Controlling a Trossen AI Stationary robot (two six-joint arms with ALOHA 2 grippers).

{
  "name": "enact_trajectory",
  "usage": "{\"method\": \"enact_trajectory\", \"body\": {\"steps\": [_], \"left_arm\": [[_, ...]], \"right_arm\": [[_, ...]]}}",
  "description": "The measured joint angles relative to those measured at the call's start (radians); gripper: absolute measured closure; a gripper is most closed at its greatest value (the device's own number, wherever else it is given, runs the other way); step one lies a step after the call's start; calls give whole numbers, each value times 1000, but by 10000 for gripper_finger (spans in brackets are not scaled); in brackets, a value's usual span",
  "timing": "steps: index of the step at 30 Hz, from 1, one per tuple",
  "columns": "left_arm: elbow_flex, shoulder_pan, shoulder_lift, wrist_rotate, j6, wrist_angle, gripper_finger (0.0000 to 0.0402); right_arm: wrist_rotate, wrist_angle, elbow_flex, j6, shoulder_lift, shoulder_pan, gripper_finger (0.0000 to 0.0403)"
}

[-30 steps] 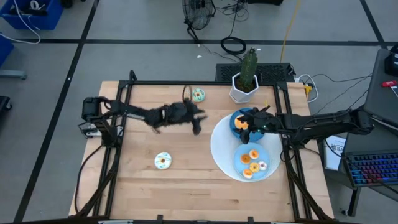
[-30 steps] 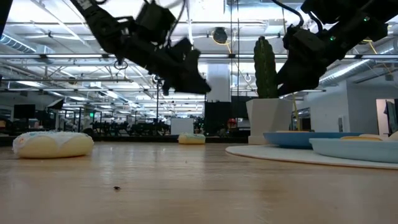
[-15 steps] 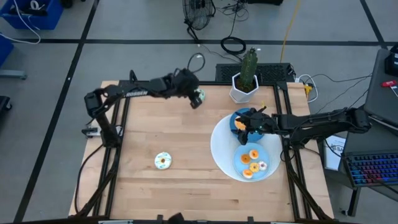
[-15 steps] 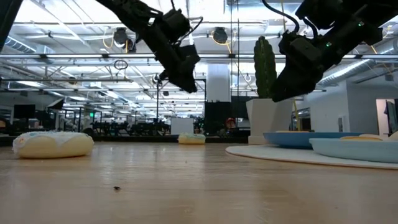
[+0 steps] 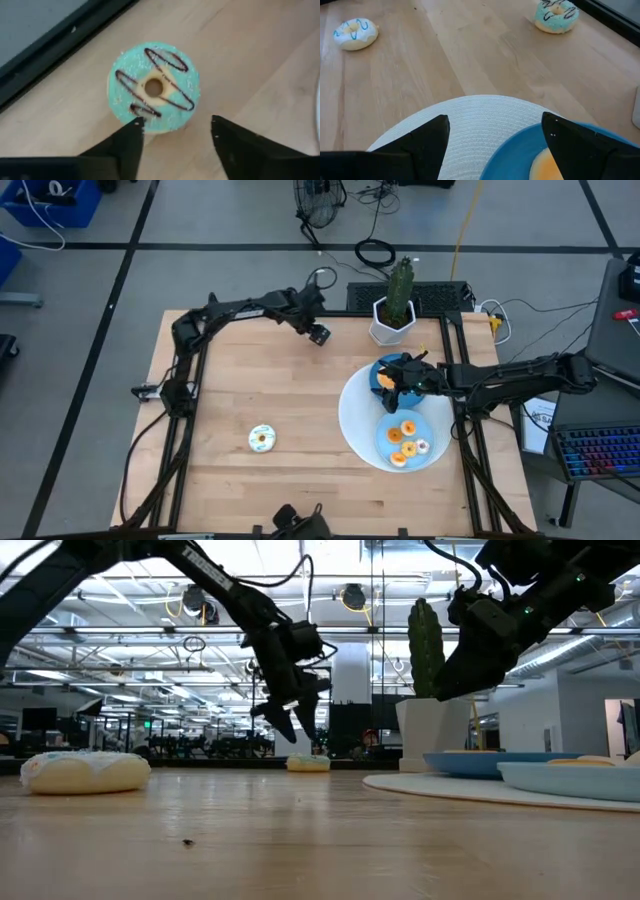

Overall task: Pick & Place donuts
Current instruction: Put the big light green donut on the blue plate

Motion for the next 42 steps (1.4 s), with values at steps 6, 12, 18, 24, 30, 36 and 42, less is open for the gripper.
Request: {"method": "enact_trajectory", "body": {"steps": [6, 12, 18, 24, 30, 36, 42], "left_arm": [[62, -15, 61, -76, 48, 15, 82], [62, -23, 97, -111, 62, 39, 45], [62, -27, 140, -124, 59, 63, 52], [61, -34, 143, -140, 49, 70, 66], [60, -37, 144, -128, 50, 59, 112], [60, -48, 144, -122, 65, 52, 212], [60, -55, 144, -121, 89, 59, 326]], "right_arm": [[0, -2, 0, -4, 0, 0, 103], [1, -3, 0, -12, 0, 0, 103], [1, 0, 0, -18, 0, 0, 103], [2, 0, 0, -18, 0, 0, 103], [2, 0, 0, -15, 0, 0, 103], [2, 0, 0, -14, 0, 0, 103], [2, 0, 0, -14, 0, 0, 103]]}}
